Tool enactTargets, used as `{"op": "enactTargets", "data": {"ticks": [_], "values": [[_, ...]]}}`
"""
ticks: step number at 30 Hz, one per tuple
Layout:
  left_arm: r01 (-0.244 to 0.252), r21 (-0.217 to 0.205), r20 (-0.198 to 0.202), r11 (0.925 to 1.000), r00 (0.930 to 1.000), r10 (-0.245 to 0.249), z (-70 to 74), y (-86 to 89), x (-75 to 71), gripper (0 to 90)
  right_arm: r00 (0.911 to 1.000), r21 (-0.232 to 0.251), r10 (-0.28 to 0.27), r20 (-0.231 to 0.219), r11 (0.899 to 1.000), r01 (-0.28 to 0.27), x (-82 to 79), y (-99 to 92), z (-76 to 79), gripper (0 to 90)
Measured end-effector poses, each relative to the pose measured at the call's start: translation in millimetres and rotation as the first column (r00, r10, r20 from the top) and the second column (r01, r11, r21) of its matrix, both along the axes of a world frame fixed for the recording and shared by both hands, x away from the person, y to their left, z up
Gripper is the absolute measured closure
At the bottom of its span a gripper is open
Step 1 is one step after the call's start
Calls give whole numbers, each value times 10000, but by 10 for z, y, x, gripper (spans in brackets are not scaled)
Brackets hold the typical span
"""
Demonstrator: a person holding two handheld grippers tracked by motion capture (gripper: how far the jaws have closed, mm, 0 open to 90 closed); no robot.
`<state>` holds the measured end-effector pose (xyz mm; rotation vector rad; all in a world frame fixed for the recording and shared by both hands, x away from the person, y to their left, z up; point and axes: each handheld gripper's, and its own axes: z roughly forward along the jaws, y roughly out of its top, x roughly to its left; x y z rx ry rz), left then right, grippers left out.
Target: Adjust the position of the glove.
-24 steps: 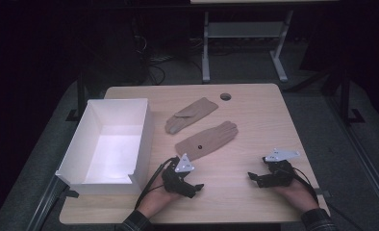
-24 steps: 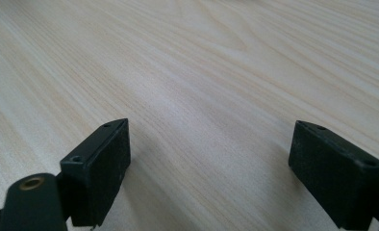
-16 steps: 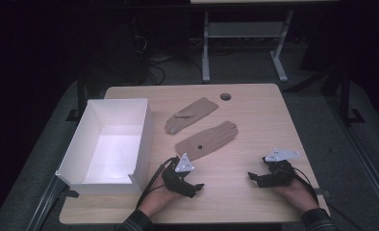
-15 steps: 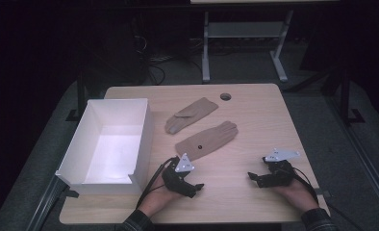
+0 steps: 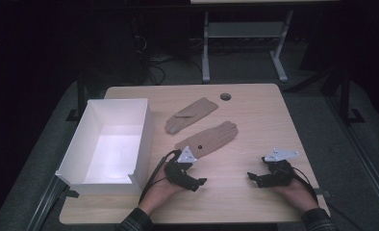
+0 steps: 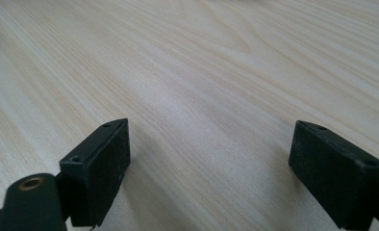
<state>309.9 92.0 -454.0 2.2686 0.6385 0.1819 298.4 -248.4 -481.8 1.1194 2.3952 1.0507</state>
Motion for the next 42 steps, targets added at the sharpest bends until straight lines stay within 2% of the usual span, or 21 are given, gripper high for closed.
{"op": "enactTargets", "data": {"ticks": [2,6,12,14,15,23,28,29,30,35,36,39,40,42], "values": [[-66,-10,47,10000,10000,66,21,3,27,146,10000,5,17,22,10000,-17,4,1,-1,141],[-199,-380,50,9991,9998,201,95,11,138,148,10000,6,-3,19,10000,3,8,6,-2,141],[-469,-371,283,9982,9984,480,189,-2,278,150,10000,25,-28,-1,10000,28,8,10,-1,141],[-522,-488,365,9974,9979,540,215,2,334,192,10000,25,-25,3,10000,25,8,10,-1,141],[-522,-488,365,9974,9979,540,215,2,334,199,10000,25,-25,3,10000,25,8,10,-1,141],[-749,-335,226,9966,9969,757,272,-63,635,242,10000,16,-5,-23,10000,5,11,13,0,141],[-928,-319,147,9952,9955,933,267,-82,828,321,10000,18,1,-17,10000,-1,12,13,0,140],[-928,-319,147,9952,9955,933,267,-82,828,338,10000,-8,16,-36,10000,-16,13,11,2,141],[-982,-349,137,9946,9950,987,268,-92,900,367,10000,-6,16,-36,10000,-16,12,12,2,140],[-1158,-173,115,9931,9932,1160,270,-110,1045,431,10000,-1,28,-35,10000,-28,15,12,2,141],[-1210,-82,34,9926,9926,1210,257,-108,1121,445,10000,-1,31,-35,10000,-31,15,12,2,140],[-1260,-97,-38,9920,9920,1259,232,-107,1182,476,10000,17,22,-19,10000,-22,15,13,0,141],[-1253,25,40,9921,9921,1253,214,-87,1229,514,10000,-1,31,-35,10000,-31,15,12,2,140],[-1326,-11,-111,9912,9911,1326,174,-67,1283,541,10000,0,30,-35,10000,-30,15,12,2,141]]}}
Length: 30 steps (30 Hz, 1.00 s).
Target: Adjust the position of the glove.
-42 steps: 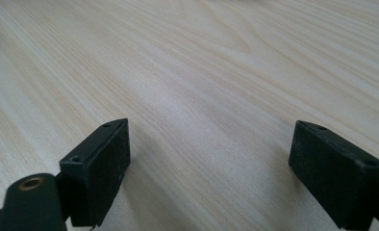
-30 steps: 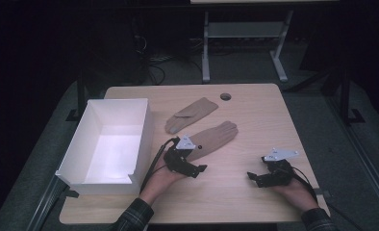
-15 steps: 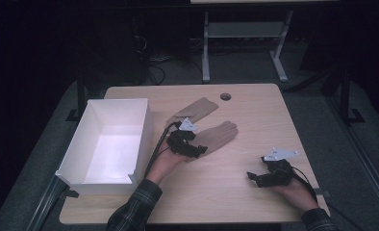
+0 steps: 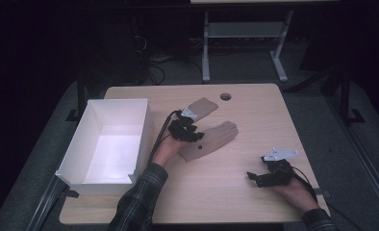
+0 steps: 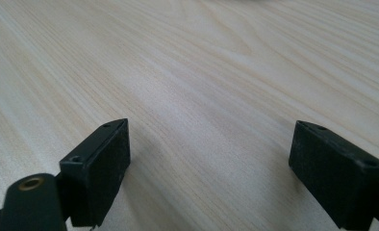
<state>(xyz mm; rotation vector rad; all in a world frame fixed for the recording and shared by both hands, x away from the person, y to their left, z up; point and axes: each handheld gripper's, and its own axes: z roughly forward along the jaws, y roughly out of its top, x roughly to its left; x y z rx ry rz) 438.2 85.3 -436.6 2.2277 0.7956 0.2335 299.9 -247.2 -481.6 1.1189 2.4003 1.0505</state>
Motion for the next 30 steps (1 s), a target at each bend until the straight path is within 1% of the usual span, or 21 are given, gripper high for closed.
{"op": "enactTargets", "data": {"ticks": [2,3,6,7,11,13,14,15,16,17,18,22,23,24,25,26,27,28,29,30], "values": [[-36,-30,-69,10000,10000,36,-17,11,24,564,10000,-1,1,1,10000,-1,0,0,0,141],[-112,-174,-163,9998,9998,109,-54,16,69,567,10000,19,-10,14,10000,10,0,1,-2,141],[-118,-171,-289,9998,9995,113,-99,8,119,574,10000,9,10,6,10000,-10,1,0,-1,141],[-57,-70,-304,10000,9995,54,-113,5,132,574,10000,30,-2,22,10000,2,1,1,-3,141],[-35,-67,-447,10000,9990,32,-157,-15,155,587,10000,22,4,12,10000,-5,1,0,-2,141],[1,-68,-598,10000,9982,-5,-194,-26,164,625,10000,33,16,16,10000,-16,1,-1,-2,141],[31,23,-632,10000,9980,-29,-210,-30,167,644,10000,28,27,18,10000,-28,1,-2,-2,141],[154,209,-700,9997,9975,-139,-225,-27,177,662,10000,23,30,22,10000,-31,0,-2,-2,141],[154,209,-700,9997,9975,-139,-225,-27,177,684,10000,23,30,22,10000,-31,0,-2,-2,141],[162,251,-696,9996,9975,-144,-254,-37,183,684,10000,23,32,18,10000,-32,0,-2,-2,141],[191,169,-869,9997,9961,-176,-269,-30,193,742,10000,23,31,18,10000,-31,0,-2,-2,141],[153,149,-951,9998,9954,-138,-272,-30,195,841,10000,23,33,20,10000,-33,0,-3,-2,141],[-3,61,-1041,10000,9946,9,-263,-33,193,855,10000,25,32,20,10000,-32,0,-2,-2,141],[50,152,-1046,9999,9945,-34,-257,-27,195,861,10000,24,33,21,10000,-33,0,-3,-2,141],[50,152,-1046,9999,9945,-34,-257,-27,195,865,10000,24,33,21,10000,-33,0,-3,-2,141],[-68,51,-1066,10000,9943,73,-240,-33,182,868,10000,24,33,18,10000,-33,0,-3,-2,141],[-68,51,-1066,10000,9943,73,-240,-33,182,869,10000,24,33,18,10000,-33,0,-3,-2,141],[-127,-91,-1095,9999,9939,117,-199,-31,164,870,10000,23,34,22,10000,-34,0,-3,-2,141],[-108,-128,-1003,9999,9949,94,-170,-30,150,871,10000,22,33,20,10000,-33,0,-3,-2,141],[-108,-128,-1003,9999,9949,94,-170,-30,150,871,10000,22,32,20,10000,-32,0,-3,-2,141]]}}
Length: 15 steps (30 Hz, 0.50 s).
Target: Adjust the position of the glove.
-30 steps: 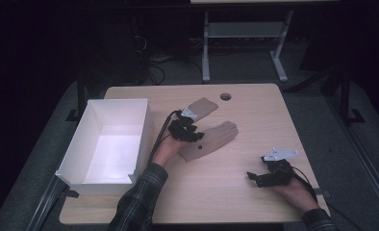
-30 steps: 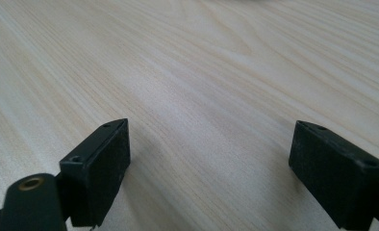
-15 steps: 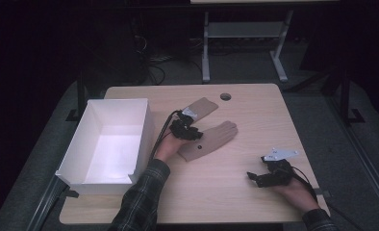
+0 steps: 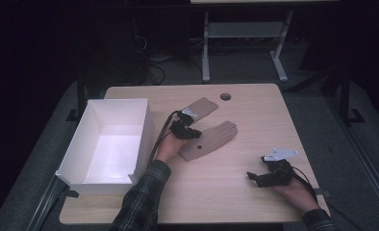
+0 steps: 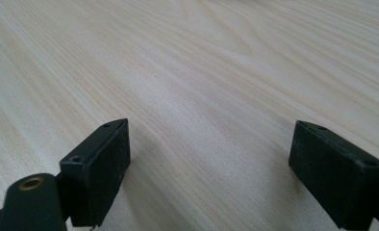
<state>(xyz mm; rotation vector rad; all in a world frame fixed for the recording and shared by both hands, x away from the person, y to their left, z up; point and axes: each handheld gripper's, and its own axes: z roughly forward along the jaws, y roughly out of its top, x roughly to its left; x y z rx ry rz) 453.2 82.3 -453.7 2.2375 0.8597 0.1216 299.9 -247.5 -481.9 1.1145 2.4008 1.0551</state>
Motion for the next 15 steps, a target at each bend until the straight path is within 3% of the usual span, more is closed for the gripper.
{"op": "enactTargets", "data": {"ticks": [3,12,15], "values": [[84,-311,365,9995,9993,-72,131,-8,-70,870,10000,1,-3,-6,10000,3,0,0,0,141],[564,-192,1042,9982,9931,-541,340,-89,-248,870,10000,-1,1,1,10000,-1,0,0,0,141],[930,-4,1285,9957,9874,-921,391,-161,-356,870,10000,-2,0,0,10000,0,0,0,0,141]]}}
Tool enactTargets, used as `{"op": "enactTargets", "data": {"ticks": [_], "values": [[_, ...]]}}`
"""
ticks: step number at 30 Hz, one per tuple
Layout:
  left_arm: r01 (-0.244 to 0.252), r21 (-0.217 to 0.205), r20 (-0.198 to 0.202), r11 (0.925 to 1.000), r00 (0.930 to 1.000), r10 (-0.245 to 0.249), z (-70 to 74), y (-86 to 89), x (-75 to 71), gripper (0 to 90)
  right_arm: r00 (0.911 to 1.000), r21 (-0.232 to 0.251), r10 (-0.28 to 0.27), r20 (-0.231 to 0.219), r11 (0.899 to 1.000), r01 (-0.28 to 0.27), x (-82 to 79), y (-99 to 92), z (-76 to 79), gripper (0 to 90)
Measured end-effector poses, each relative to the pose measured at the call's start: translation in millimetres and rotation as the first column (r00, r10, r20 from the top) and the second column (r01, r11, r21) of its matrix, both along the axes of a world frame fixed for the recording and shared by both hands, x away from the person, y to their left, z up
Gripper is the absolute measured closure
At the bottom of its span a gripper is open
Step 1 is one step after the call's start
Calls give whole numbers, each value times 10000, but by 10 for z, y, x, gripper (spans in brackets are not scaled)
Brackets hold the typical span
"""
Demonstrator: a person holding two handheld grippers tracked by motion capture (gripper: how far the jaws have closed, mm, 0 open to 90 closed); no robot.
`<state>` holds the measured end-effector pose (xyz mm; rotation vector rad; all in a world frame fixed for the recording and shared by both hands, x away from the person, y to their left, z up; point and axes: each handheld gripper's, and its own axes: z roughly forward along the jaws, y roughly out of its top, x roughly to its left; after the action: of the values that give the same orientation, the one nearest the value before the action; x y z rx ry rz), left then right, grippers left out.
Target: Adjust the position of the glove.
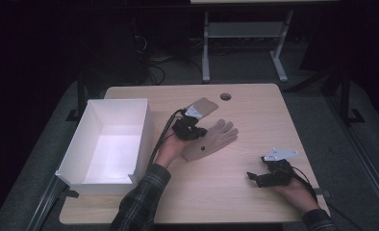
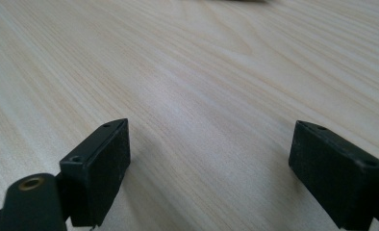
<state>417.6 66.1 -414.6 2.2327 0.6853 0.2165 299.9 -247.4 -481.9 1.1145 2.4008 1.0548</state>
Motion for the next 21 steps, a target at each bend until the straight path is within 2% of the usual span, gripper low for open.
{"op": "enactTargets", "data": {"ticks": [6,8,13,14,17,21], "values": [[499,93,342,9987,9982,-502,35,-105,-158,869,10000,-1,1,0,10000,-1,0,0,0,141],[769,137,484,9969,9958,-775,54,-166,-240,870,10000,-3,2,2,10000,-2,0,0,0,141],[1138,227,661,9932,9912,-1150,95,-260,-335,869,10000,-3,0,2,10000,0,0,0,0,141],[1138,227,661,9932,9912,-1150,95,-260,-335,870,10000,-3,0,2,10000,0,0,0,0,141],[1115,415,1096,9929,9873,-1154,161,-269,-355,871,10000,0,-6,-5,10000,6,0,0,0,141],[889,304,1305,9956,9872,-921,241,-228,-327,871,10000,1,-9,-3,10000,9,-1,0,0,143]]}}
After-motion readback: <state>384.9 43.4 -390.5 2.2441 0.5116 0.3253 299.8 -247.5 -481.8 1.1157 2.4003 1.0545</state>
